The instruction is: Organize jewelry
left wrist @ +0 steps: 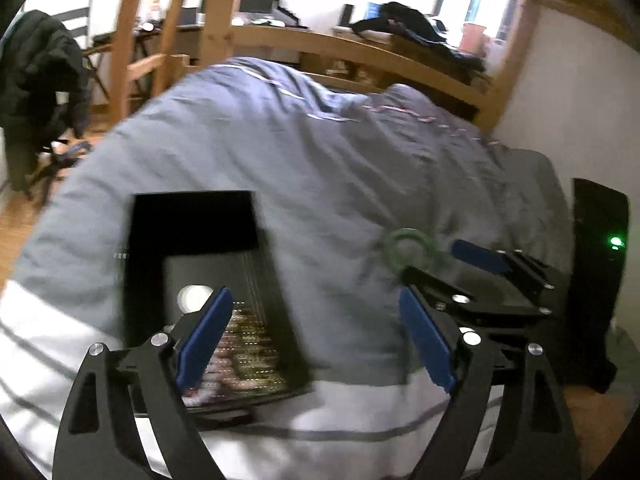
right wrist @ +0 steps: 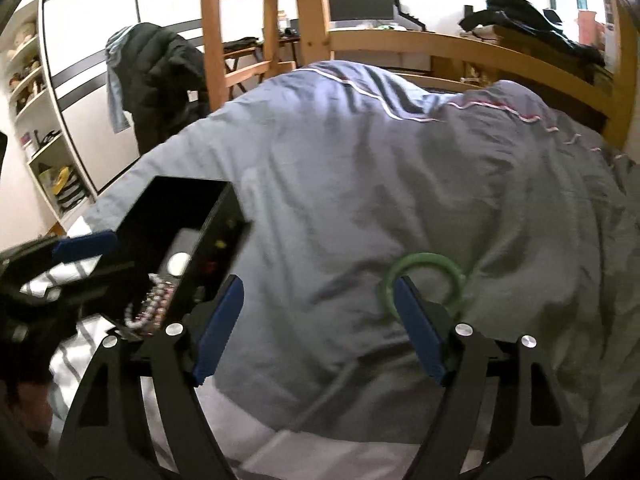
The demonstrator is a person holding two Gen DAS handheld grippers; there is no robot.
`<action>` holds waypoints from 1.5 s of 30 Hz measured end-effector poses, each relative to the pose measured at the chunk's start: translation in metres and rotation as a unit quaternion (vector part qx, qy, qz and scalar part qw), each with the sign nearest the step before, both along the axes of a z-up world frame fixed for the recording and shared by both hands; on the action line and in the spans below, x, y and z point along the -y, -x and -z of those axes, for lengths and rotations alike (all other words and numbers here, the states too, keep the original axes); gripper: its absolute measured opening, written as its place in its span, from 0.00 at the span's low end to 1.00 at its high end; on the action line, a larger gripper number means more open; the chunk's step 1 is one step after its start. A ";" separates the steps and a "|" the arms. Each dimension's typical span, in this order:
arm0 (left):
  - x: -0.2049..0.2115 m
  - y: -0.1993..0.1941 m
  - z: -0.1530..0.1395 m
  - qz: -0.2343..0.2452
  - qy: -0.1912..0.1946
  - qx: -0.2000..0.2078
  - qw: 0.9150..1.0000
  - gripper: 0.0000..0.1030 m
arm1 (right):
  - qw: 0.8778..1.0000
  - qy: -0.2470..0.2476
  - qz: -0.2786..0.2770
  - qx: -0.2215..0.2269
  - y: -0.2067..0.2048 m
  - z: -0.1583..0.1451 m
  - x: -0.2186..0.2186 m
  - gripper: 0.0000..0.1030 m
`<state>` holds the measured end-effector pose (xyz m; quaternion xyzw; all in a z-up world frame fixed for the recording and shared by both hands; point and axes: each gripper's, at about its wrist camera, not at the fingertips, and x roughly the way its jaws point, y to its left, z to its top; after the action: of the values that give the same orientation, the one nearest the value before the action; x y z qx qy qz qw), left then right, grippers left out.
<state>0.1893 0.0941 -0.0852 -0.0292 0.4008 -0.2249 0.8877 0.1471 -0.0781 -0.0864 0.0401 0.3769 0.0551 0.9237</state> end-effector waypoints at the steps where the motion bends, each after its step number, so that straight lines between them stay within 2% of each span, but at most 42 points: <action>1: 0.007 0.000 0.002 0.006 0.006 -0.002 1.000 0.81 | 1.000 0.006 0.004 -0.001 0.000 0.002 0.005 0.74; 4: 0.032 -0.005 0.011 0.017 0.005 -0.002 1.000 0.81 | 0.999 0.023 0.021 -0.009 -0.002 0.011 0.025 0.72; 7: 0.050 -0.011 0.022 0.019 0.005 -0.004 1.000 0.81 | 0.999 -0.004 0.049 -0.021 -0.008 0.018 0.050 0.67; 11: 0.069 -0.021 0.035 0.028 0.000 -0.012 1.000 0.79 | 0.997 -0.008 0.068 -0.025 -0.025 0.025 0.073 0.51; 12: 0.073 -0.025 0.038 0.032 0.004 -0.015 0.999 0.74 | 0.997 -0.004 0.065 -0.029 -0.032 0.028 0.078 0.43; 13: 0.079 -0.030 0.042 0.037 0.004 -0.019 0.999 0.71 | 0.998 -0.001 0.061 -0.033 -0.038 0.030 0.081 0.39; 15: 0.093 -0.046 0.051 0.043 0.002 -0.028 0.999 0.58 | 0.998 0.008 0.050 -0.038 -0.052 0.035 0.088 0.24; 17: 0.104 -0.059 0.059 0.047 0.004 -0.040 0.998 0.47 | 0.998 0.017 0.038 -0.045 -0.062 0.040 0.091 0.20; 18: 0.113 -0.067 0.066 0.054 0.002 -0.048 0.997 0.40 | 0.998 0.025 0.031 -0.048 -0.068 0.044 0.092 0.19; 20: 0.130 -0.075 0.079 0.069 -0.015 -0.055 0.996 0.36 | 0.998 0.028 0.014 -0.056 -0.076 0.051 0.092 0.19; 23: 0.149 -0.080 0.101 0.077 -0.054 -0.059 0.994 0.36 | 0.996 0.049 0.003 -0.070 -0.085 0.064 0.092 0.19; 29: 0.166 -0.085 0.111 0.084 -0.070 -0.041 0.993 0.36 | 0.997 0.013 -0.012 -0.081 -0.087 0.079 0.098 0.22; 32: 0.166 -0.087 0.115 0.088 -0.066 -0.043 0.993 0.36 | 0.996 0.011 -0.016 -0.084 -0.090 0.082 0.098 0.21; 34: 0.165 -0.088 0.114 0.090 -0.064 -0.044 0.993 0.34 | 0.996 0.007 -0.017 -0.082 -0.089 0.082 0.098 0.14; 36: 0.163 -0.089 0.110 0.091 -0.058 -0.050 0.993 0.29 | 0.997 0.000 -0.016 -0.074 -0.085 0.080 0.099 0.13; 41: 0.144 -0.094 0.104 0.081 -0.019 -0.074 0.994 0.18 | 0.998 -0.042 -0.022 -0.030 -0.070 0.064 0.107 0.12; 45: 0.135 -0.095 0.097 0.077 -0.007 -0.075 0.994 0.15 | 0.997 -0.065 -0.033 0.002 -0.057 0.047 0.104 0.12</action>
<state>0.2838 -0.0413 -0.1823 -0.0088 0.4691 -0.2873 0.8351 0.2045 -0.1818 -0.1335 0.0878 0.3717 0.1099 0.9176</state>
